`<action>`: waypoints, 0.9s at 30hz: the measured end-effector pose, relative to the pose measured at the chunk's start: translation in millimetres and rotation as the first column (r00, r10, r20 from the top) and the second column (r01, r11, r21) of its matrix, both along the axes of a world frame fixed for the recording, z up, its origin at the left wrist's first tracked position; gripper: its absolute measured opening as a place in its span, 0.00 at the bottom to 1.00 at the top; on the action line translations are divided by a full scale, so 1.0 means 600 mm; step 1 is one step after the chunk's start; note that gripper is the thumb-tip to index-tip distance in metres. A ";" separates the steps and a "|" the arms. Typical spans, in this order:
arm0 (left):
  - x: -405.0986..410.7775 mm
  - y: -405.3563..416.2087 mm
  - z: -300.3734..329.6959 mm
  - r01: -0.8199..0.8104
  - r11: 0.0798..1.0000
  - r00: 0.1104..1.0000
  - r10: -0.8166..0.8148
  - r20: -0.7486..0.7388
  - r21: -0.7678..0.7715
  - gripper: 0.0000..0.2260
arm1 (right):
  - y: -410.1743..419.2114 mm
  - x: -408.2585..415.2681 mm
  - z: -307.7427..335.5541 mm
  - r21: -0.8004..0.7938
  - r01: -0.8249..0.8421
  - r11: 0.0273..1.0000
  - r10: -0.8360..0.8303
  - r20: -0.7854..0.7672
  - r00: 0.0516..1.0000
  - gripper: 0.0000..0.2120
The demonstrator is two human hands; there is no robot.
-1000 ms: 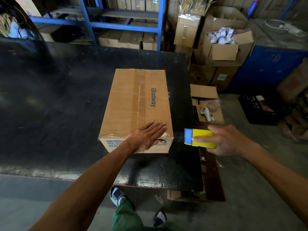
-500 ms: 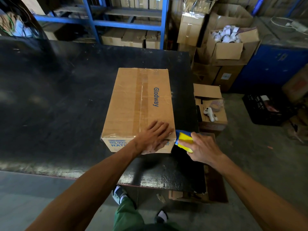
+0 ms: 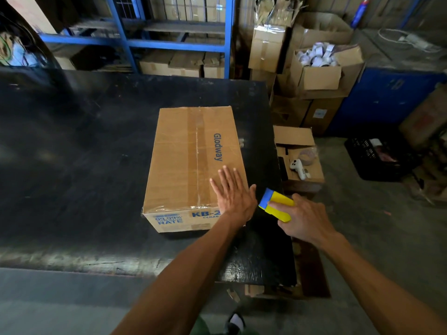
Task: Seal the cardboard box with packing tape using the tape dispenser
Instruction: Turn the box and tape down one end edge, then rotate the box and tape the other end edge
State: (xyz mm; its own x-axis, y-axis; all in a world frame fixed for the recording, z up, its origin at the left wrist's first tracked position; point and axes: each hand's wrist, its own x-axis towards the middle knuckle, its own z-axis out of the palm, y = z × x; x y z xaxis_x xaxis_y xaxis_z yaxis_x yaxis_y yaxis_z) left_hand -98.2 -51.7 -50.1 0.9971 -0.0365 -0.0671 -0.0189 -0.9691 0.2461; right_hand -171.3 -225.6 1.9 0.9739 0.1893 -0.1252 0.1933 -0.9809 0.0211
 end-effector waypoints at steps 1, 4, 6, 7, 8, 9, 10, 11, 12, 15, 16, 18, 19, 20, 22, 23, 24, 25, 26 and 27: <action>-0.001 -0.004 0.000 -0.007 1.000 1.000 0.007 -0.004 0.028 0.34 | 0.004 0.001 0.000 0.007 0.006 1.000 -0.006 0.016 1.000 0.28; -0.004 -0.006 0.003 0.011 0.995 1.000 -0.008 -0.030 0.096 0.33 | 0.010 0.002 0.008 0.041 0.021 0.999 -0.024 0.072 0.997 0.28; -0.004 0.000 0.009 0.036 0.992 0.998 -0.029 -0.053 0.120 0.33 | 0.010 0.005 0.018 0.095 0.018 0.995 -0.028 0.099 0.995 0.28; -0.005 0.004 0.011 0.059 0.989 0.997 -0.051 -0.062 0.135 0.33 | 0.009 0.008 0.024 0.120 0.020 0.993 -0.034 0.110 0.993 0.28; -0.008 0.009 0.015 0.092 0.985 0.994 -0.082 -0.072 0.146 0.33 | 0.007 0.011 0.029 0.150 0.026 0.988 -0.044 0.118 0.992 0.28; -0.009 0.014 0.018 0.125 0.981 0.990 -0.112 -0.088 0.152 0.33 | 0.004 0.015 0.034 0.184 0.027 0.983 -0.051 0.127 0.991 0.27; -0.009 0.020 0.021 0.153 0.976 0.984 -0.137 -0.110 0.155 0.33 | 0.002 0.020 0.038 0.215 0.026 0.976 -0.055 0.133 0.990 0.27; -0.010 0.029 0.023 0.174 0.973 0.979 -0.153 -0.137 0.153 0.34 | 0.002 0.026 0.043 0.241 0.027 0.970 -0.060 0.133 0.989 0.27; -0.011 0.041 0.026 0.187 0.972 0.973 -0.162 -0.166 0.145 0.36 | 0.002 0.034 0.049 0.265 0.039 0.963 -0.074 0.125 0.989 0.27; -0.025 0.096 0.027 0.124 0.989 0.977 -0.108 -0.182 0.077 0.47 | 0.011 0.055 0.061 0.363 0.094 0.927 -0.145 0.116 0.983 0.25; -0.030 0.115 0.026 0.060 0.997 0.986 -0.051 -0.156 0.054 0.50 | 0.017 0.061 0.063 0.410 0.107 0.906 -0.169 0.119 0.978 0.25; -0.035 0.147 0.023 -0.088 0.996 0.989 0.090 -0.116 0.026 0.55 | 0.034 0.071 0.067 0.486 0.117 0.866 -0.200 0.121 0.972 0.25; -0.035 0.158 0.024 -0.129 0.991 0.985 0.131 -0.114 0.025 0.56 | 0.045 0.076 0.071 0.511 0.121 0.851 -0.210 0.121 0.970 0.24; -0.033 0.169 0.024 -0.136 0.990 0.984 0.139 -0.116 0.035 0.55 | 0.056 0.082 0.074 0.528 0.125 0.840 -0.218 0.118 0.969 0.24; -0.031 0.192 0.020 -0.085 0.994 0.988 0.092 -0.121 0.064 0.51 | 0.080 0.091 0.081 0.554 0.137 0.821 -0.225 0.094 0.970 0.24; -0.031 0.206 0.019 -0.049 0.996 0.991 0.058 -0.122 0.080 0.49 | 0.091 0.098 0.081 0.572 0.151 0.806 -0.231 0.069 0.970 0.24; -0.030 0.224 0.018 -0.015 0.995 0.991 0.027 -0.130 0.097 0.48 | 0.102 0.104 0.081 0.592 0.174 0.787 -0.244 0.039 0.969 0.25; -0.028 0.245 0.016 0.022 0.993 0.990 -0.005 -0.143 0.114 0.48 | 0.113 0.109 0.081 0.615 0.199 0.763 -0.257 0.006 0.966 0.26; -0.024 0.272 0.014 0.064 0.989 0.988 -0.044 -0.145 0.135 0.48 | 0.124 0.114 0.083 0.641 0.219 0.735 -0.267 -0.023 0.964 0.26; -0.020 0.301 0.015 0.108 0.982 0.986 -0.086 -0.146 0.155 0.47 | 0.137 0.118 0.086 0.668 0.231 0.707 -0.270 -0.047 0.962 0.26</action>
State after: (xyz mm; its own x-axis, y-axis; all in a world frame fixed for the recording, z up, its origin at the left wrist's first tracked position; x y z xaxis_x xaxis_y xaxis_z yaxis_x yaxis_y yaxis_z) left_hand -110.1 129.1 -41.4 0.9700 -0.1100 -0.2169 -0.0916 -0.9914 0.0932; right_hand -100.6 -143.5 53.5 0.9988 -0.0471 -0.0128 -0.0441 -0.7598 -0.6487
